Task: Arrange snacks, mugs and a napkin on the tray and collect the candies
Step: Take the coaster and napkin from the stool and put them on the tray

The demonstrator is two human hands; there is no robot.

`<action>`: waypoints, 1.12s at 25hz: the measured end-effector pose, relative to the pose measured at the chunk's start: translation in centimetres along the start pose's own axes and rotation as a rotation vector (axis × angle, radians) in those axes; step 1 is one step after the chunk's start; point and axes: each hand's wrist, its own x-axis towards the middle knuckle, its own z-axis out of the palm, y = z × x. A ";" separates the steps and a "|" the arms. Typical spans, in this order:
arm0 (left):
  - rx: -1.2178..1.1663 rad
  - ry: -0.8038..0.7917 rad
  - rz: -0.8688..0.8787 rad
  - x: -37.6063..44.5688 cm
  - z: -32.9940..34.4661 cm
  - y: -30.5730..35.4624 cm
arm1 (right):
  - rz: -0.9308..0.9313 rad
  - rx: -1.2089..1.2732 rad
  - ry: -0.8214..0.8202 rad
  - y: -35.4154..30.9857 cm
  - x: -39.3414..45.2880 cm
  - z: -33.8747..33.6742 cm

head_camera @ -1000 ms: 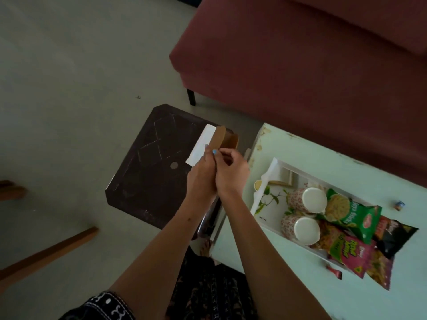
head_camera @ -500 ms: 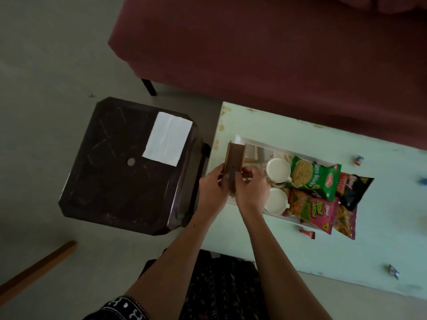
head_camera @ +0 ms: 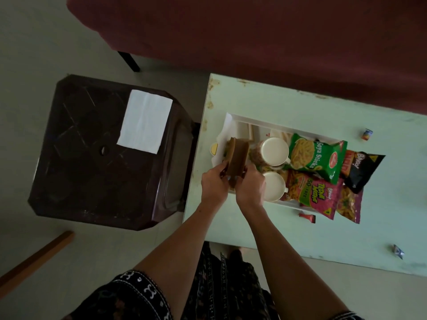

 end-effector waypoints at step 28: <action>0.107 0.630 -0.199 6.8 -19.5 -2.7 | -0.106 0.295 -0.219 -16.1 -0.6 4.8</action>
